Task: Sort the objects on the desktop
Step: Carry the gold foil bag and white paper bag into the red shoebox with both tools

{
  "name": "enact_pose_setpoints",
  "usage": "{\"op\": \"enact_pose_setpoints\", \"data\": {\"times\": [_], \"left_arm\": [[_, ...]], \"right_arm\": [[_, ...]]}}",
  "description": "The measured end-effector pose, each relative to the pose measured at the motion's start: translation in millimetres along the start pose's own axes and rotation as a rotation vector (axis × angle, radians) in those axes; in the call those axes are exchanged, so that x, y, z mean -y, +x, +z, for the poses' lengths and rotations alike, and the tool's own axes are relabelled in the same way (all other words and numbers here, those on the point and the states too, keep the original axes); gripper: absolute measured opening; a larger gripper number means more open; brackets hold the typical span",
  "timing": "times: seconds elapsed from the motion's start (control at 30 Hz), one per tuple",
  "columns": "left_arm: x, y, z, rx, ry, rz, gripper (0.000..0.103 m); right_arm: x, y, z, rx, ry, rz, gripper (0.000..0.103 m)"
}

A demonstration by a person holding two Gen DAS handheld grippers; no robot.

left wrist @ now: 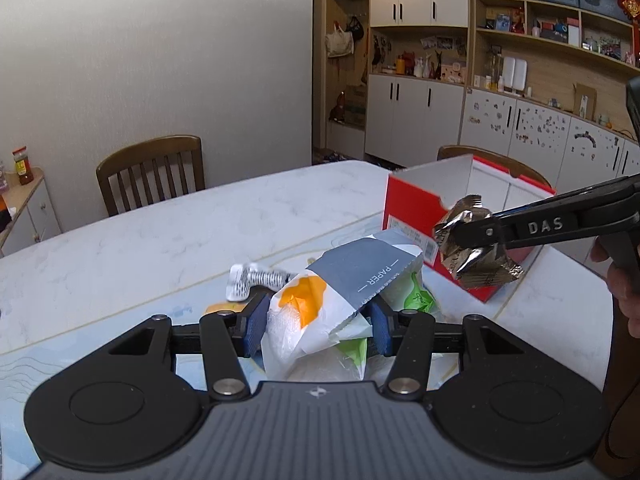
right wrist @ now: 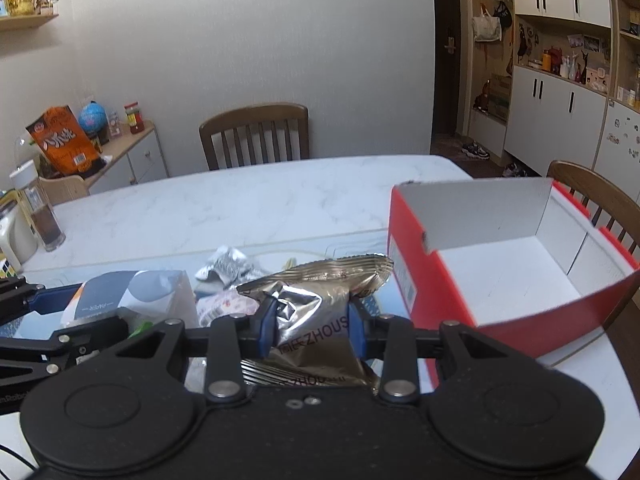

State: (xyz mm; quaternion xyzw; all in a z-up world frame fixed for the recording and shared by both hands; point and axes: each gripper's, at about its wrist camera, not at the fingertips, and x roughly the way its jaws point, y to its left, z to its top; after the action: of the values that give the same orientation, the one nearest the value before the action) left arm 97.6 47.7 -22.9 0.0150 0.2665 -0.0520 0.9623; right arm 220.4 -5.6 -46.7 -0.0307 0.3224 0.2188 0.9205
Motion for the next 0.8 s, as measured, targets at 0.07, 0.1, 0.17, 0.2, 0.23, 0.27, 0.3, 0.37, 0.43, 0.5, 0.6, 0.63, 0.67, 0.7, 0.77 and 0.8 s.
{"op": "enact_pose_setpoints", "data": {"times": [0.07, 0.1, 0.17, 0.2, 0.23, 0.27, 0.3, 0.37, 0.43, 0.5, 0.6, 0.63, 0.67, 0.7, 0.77, 0.8], "left_arm": [[2.2, 0.6, 4.7, 0.004, -0.008, 0.007, 0.051], [3.3, 0.9, 7.2, 0.007, -0.011, 0.008, 0.051], [5.8, 2.2, 11.8, 0.011, -0.015, 0.014, 0.051], [7.5, 2.9, 14.3, 0.011, -0.016, 0.017, 0.051], [9.5, 3.6, 16.9, 0.012, -0.015, 0.018, 0.051], [11.8, 4.3, 19.6, 0.013, -0.014, 0.022, 0.051], [14.1, 5.4, 23.0, 0.013, -0.009, 0.028, 0.051], [19.3, 7.2, 30.1, 0.018, -0.002, 0.04, 0.051], [24.9, 10.2, 37.8, 0.018, -0.003, 0.049, 0.051], [30.2, 14.1, 45.7, 0.021, -0.006, 0.055, 0.051], [39.0, 21.1, 56.2, 0.023, -0.009, 0.054, 0.051], [42.8, 23.9, 59.6, 0.024, -0.008, 0.055, 0.051], [46.9, 26.8, 63.0, 0.023, -0.007, 0.055, 0.051], [49.6, 30.2, 66.5, 0.021, -0.007, 0.057, 0.051], [55.6, 36.6, 73.0, 0.016, -0.013, 0.055, 0.051], [59.4, 39.7, 75.7, 0.011, -0.017, 0.053, 0.051]], "right_arm": [[5.8, -5.0, 4.7, 0.009, 0.0, 0.009, 0.035], [8.7, -6.5, 7.7, 0.012, 0.0, 0.011, 0.035], [15.9, -9.6, 13.6, 0.017, 0.002, 0.013, 0.035], [20.3, -10.7, 16.7, 0.019, 0.005, 0.014, 0.035], [25.1, -12.1, 19.6, 0.022, 0.008, 0.016, 0.035], [30.2, -12.8, 22.5, 0.023, 0.012, 0.017, 0.035], [35.7, -13.6, 25.4, 0.026, 0.015, 0.016, 0.035], [46.5, -15.9, 30.6, 0.037, 0.011, 0.008, 0.035], [57.9, -17.2, 35.7, 0.044, 0.006, 0.002, 0.035], [69.9, -17.5, 40.2, 0.049, 0.002, -0.001, 0.035], [87.8, -16.6, 46.3, 0.052, 0.008, -0.003, 0.035], [93.4, -15.7, 48.0, 0.051, 0.011, -0.003, 0.035], [98.5, -14.9, 49.4, 0.05, 0.012, -0.004, 0.035], [103.4, -13.8, 50.7, 0.046, 0.012, -0.005, 0.035], [113.4, -11.6, 52.9, 0.035, 0.009, -0.001, 0.035], [118.3, -10.2, 54.5, 0.028, 0.007, 0.0, 0.035]]}}
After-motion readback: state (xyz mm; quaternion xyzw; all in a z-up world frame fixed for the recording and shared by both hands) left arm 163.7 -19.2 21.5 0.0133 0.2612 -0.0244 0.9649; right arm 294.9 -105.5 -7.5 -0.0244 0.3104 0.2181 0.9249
